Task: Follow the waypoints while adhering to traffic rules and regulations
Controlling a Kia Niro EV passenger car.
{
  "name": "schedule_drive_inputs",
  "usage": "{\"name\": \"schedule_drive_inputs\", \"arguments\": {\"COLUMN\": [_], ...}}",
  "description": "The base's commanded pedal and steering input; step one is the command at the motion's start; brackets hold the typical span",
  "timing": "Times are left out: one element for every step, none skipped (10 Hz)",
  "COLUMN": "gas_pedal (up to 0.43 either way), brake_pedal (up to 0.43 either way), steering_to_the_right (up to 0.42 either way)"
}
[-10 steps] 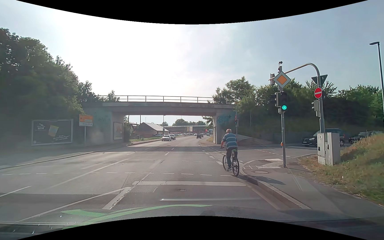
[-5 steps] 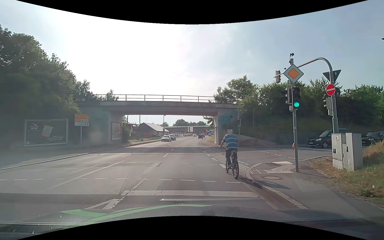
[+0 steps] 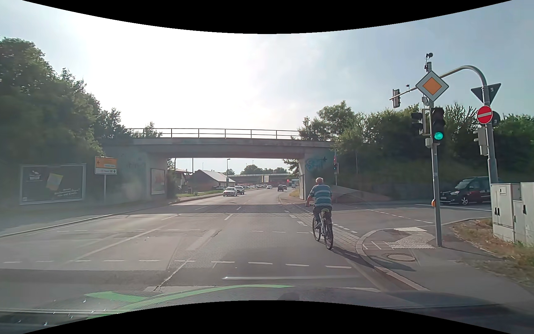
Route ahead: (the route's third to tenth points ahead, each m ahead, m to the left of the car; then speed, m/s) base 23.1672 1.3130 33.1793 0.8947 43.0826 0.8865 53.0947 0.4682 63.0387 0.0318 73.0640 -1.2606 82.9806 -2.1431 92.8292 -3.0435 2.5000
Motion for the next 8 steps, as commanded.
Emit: {"name": "schedule_drive_inputs", "arguments": {"gas_pedal": [0.000, 0.000, 0.000, 0.000, 0.000, 0.000, 0.000, 0.000], "brake_pedal": [0.000, 0.000, 0.000, 0.110, 0.146, 0.152, 0.146, 0.152], "steering_to_the_right": [-0.006, -0.006, -0.005, -0.004, -0.004, -0.004, -0.004, -0.004]}}
